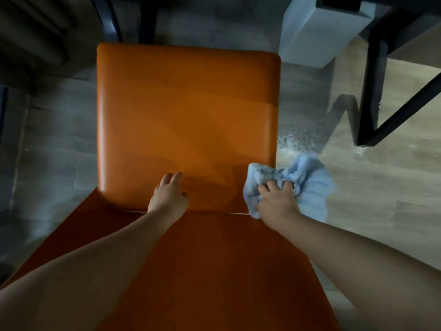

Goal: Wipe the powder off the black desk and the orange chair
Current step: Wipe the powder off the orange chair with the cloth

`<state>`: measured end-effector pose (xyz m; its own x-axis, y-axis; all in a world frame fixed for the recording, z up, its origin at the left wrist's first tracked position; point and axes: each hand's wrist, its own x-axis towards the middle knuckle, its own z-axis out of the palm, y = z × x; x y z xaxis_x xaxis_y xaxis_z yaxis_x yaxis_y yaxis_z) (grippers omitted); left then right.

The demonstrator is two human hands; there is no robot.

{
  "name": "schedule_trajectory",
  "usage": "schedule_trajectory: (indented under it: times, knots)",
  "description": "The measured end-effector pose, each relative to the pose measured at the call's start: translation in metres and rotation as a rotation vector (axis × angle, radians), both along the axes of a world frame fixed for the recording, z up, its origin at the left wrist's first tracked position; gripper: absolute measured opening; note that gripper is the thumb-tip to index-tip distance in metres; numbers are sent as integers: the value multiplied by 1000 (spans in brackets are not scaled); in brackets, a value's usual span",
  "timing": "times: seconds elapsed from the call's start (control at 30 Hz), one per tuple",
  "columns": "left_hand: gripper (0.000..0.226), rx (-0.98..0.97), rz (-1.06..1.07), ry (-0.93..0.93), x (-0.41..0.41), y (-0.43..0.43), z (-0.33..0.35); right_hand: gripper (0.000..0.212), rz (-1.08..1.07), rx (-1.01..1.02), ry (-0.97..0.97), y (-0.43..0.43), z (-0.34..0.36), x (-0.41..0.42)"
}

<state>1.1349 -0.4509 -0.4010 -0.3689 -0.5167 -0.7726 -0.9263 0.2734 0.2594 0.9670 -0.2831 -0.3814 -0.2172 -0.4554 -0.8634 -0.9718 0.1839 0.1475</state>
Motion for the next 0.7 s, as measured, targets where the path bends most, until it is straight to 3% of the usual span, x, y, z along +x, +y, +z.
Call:
schedule_trajectory:
  times: [0.17,0.23,0.3,0.37,0.43,0.5,0.57,0.7]
  knots:
    - [62,12,-18,-1,8,-3,3,43,-170,91,396,11,14,-64]
    - [62,17,-20,-3,7,-3,3,39,-186,15,445,11,21,-67]
    - [63,28,-22,-2,3,-3,4,37,-99,-174,282,2,22,-45]
    - [63,33,-25,9,-1,-2,4,38,-22,-292,-30,-5,17,-13]
    - [62,32,-25,29,-5,-2,4,41,64,-208,-235,-3,8,11]
    - [61,25,-32,39,-8,-3,3,40,109,-128,-237,1,-3,11]
    - [61,13,-42,22,-6,-4,1,39,91,-102,-135,4,-9,-10]
    - [61,10,-48,7,1,-4,-2,32,-71,39,329,26,7,-85]
